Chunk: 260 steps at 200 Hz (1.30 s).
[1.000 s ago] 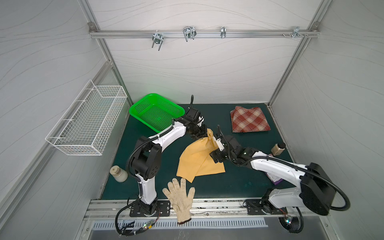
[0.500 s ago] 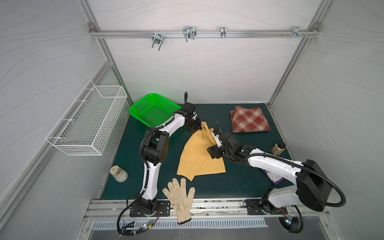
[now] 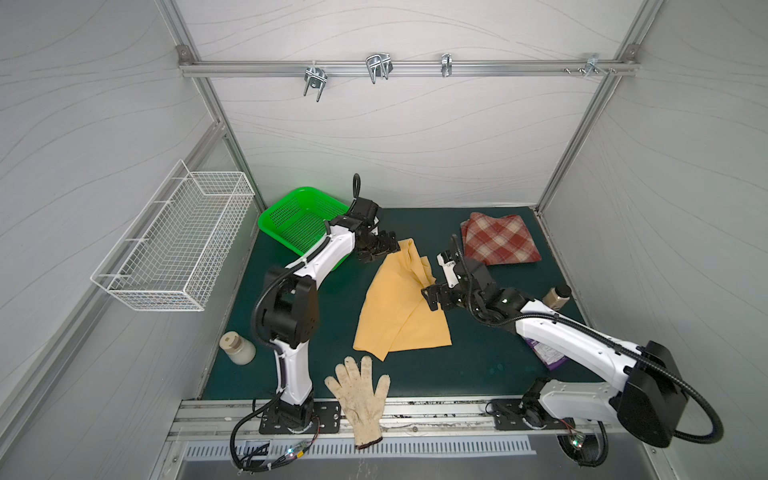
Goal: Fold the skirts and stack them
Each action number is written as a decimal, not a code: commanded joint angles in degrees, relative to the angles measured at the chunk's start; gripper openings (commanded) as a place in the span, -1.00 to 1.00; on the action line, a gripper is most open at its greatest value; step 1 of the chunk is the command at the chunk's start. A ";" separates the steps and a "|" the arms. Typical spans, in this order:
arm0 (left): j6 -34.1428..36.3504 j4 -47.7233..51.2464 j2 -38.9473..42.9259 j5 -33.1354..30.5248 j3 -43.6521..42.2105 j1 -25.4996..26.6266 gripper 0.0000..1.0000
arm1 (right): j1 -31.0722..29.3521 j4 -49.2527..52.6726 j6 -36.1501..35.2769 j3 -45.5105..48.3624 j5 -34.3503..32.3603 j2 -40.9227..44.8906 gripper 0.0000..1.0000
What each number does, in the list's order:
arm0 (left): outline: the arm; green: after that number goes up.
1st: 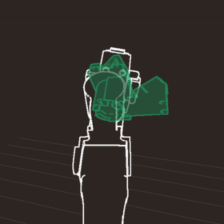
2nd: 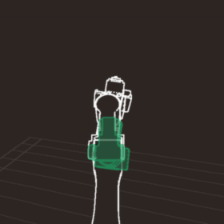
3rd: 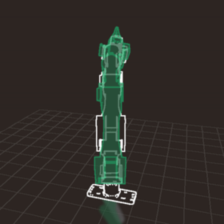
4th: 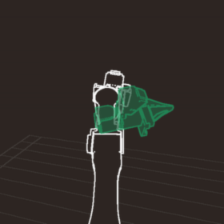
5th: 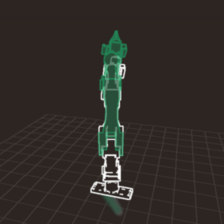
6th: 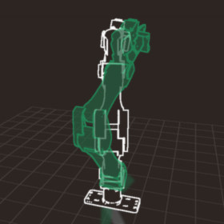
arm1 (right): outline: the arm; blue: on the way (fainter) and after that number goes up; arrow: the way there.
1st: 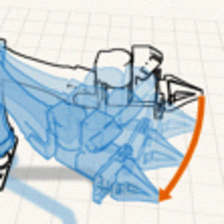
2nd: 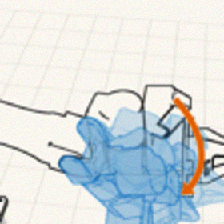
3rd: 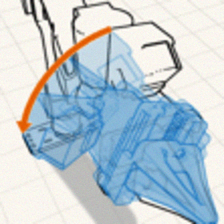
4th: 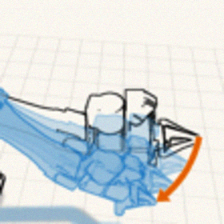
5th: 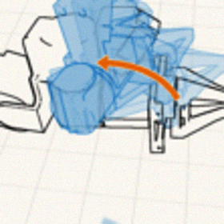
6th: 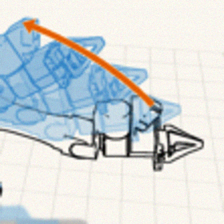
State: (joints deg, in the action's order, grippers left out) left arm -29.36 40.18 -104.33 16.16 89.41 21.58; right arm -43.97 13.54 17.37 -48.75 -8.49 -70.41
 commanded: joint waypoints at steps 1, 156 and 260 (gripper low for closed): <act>0.30 -3.05 11.97 -5.22 -10.28 4.96 0.98 | 1.62 1.41 2.54 1.81 1.55 3.58 0.98; -5.27 -4.50 24.53 -23.72 -42.03 29.32 0.84 | 6.59 -0.91 18.74 9.95 21.79 2.40 0.98; -6.82 -2.69 13.39 -31.78 -39.97 36.38 0.58 | 6.55 -9.30 23.45 22.33 22.11 1.91 0.98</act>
State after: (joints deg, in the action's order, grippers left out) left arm -34.70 35.64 -88.77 -10.83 47.22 56.95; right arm -37.21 7.92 39.00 -27.53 12.69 -68.01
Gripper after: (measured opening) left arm 0.811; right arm 0.990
